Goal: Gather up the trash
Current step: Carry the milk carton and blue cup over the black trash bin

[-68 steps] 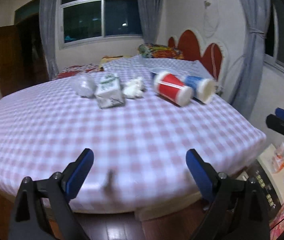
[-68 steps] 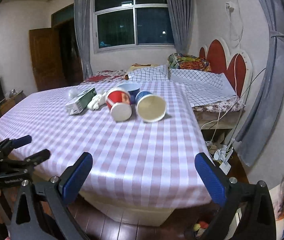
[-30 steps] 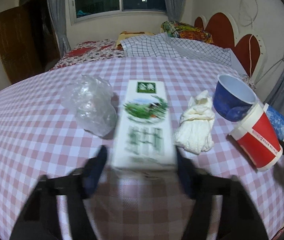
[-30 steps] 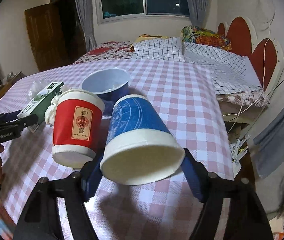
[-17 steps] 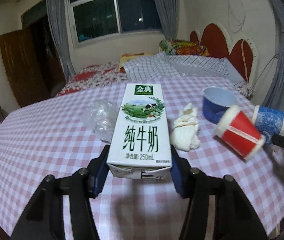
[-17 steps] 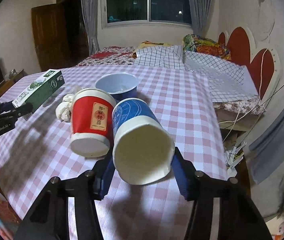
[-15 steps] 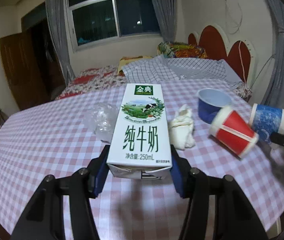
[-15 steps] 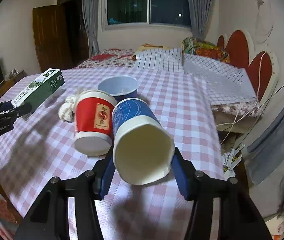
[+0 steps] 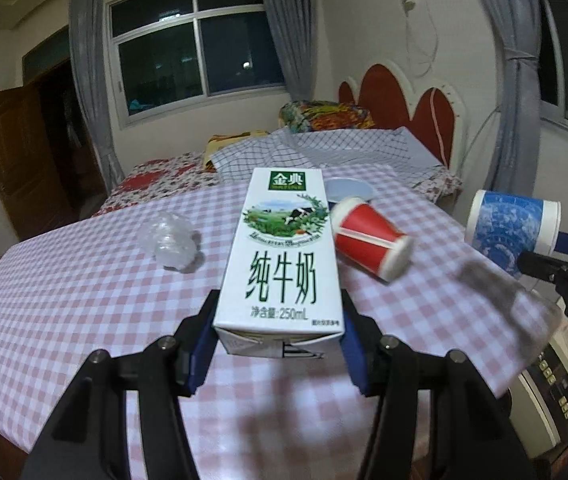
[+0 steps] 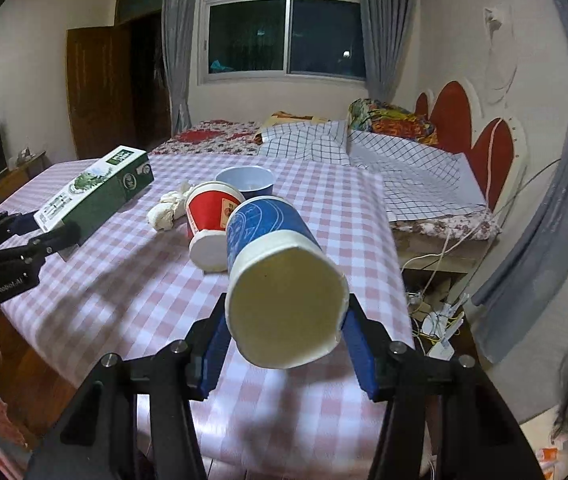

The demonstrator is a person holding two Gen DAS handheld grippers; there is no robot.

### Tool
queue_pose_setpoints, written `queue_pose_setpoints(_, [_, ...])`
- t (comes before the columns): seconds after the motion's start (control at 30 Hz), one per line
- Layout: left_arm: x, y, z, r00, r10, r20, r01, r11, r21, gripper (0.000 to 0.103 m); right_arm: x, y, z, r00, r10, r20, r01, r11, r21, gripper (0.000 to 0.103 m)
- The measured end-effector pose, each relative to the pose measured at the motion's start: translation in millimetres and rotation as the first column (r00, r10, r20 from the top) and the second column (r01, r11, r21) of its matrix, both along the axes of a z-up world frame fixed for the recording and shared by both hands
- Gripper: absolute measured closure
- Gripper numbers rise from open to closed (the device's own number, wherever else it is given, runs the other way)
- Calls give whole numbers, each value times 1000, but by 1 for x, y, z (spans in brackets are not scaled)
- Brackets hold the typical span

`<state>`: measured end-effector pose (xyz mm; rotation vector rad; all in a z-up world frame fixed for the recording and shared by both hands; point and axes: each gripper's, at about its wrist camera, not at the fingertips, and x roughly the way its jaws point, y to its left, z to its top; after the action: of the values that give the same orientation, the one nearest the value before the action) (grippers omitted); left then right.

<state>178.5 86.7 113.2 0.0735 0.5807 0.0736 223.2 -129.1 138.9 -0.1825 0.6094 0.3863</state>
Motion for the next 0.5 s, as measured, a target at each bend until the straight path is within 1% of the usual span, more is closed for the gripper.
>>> queue_pose_setpoints(0.13, [-13,-17,2,999,-35,9,35,999,-6,47,-26,-13,6,1000,-19,19,19,1000,7,47])
queue_pose_setpoints(0.27, [-25,-42,3,996,-91,21,91,996,-2,47,-53,-28,8,998,-41,38,41,999,6,47])
queue_pose_setpoints(0.37, [-32,-64,2,990,-138,22,138,990,-6,47,-71,-45,9,997,-68,42,67,998,20,47])
queue_pose_setpoints(0.5, [-39,-94,-4,979,-203,19,204,979,-17,47,-89,-77,8,991,-124,40,123,992,32,47])
